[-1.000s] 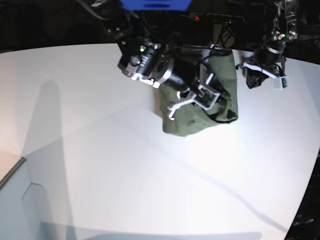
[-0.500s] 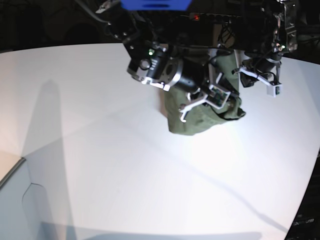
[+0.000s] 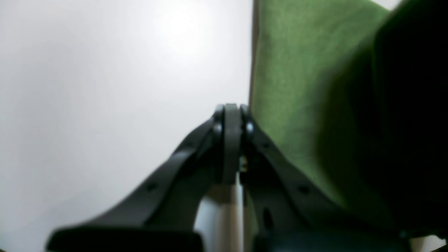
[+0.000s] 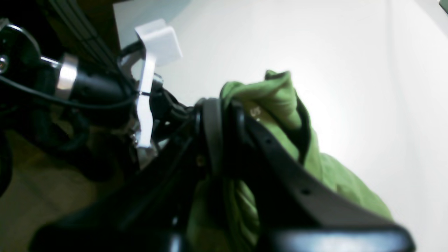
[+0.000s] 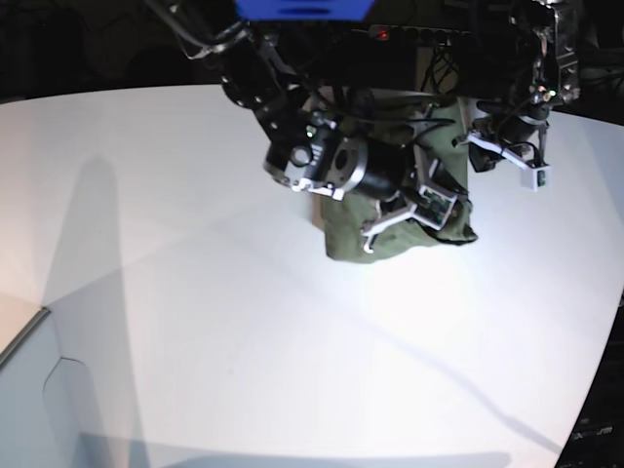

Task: Layout the t-shirt on the table in an organized manner, then fold the t-shirt properly
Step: 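Lower the folded end onto the stack and press it with the right gripper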

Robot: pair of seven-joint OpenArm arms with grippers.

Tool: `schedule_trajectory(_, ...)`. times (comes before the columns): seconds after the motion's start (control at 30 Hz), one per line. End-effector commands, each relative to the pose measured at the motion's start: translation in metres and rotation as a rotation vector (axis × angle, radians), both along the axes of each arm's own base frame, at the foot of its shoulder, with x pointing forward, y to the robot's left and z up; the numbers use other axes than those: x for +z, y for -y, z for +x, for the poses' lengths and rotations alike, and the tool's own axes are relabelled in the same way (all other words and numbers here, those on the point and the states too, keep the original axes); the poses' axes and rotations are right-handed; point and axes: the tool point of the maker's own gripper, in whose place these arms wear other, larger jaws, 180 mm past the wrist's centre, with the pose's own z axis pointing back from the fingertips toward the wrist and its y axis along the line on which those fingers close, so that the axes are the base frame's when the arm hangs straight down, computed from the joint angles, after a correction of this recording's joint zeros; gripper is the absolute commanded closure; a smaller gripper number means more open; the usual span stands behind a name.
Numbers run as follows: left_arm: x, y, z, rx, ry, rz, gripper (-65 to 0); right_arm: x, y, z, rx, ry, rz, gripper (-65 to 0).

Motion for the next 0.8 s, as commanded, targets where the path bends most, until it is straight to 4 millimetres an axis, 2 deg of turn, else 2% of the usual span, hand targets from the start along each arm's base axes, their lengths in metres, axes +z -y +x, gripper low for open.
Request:
schedule_trajectory(0.0,0.008,-0.003,0.006,0.000,0.032,0.004,0.0,0.010,-0.007,0.006,-0.005,0.009,0.043,0.0)
schedule_trajectory(0.2,0.010,-0.005,0.005,-0.001,0.034,0.008,0.0,-0.030,-0.005,0.006,0.007,-0.080,-0.028,0.0)
schedule_trajectory(0.33,0.016,-0.014,0.007,0.014,0.048,0.020,0.0,-0.035,-0.006,0.003,0.015,-0.089,-0.038,-0.6)
schedule_trajectory(0.4,0.020,-0.026,0.007,0.047,0.058,0.031,0.0,-0.036,-0.007,0.001,0.019,-0.092,-0.042,-6.7)
schedule_trajectory(0.57,0.035,-0.047,0.008,0.093,0.096,0.060,0.0,-0.034,-0.024,-0.022,0.100,-0.079,-0.046,-26.0)
schedule_trajectory(0.67,0.046,-0.050,0.012,0.096,0.127,0.072,0.0,-0.019,-0.023,-0.015,0.079,-0.050,-0.015,-32.3)
schedule_trajectory(0.77,0.048,-0.051,0.013,0.095,0.129,0.074,0.0,0.003,-0.006,0.001,-0.010,-0.019,0.040,-35.0)
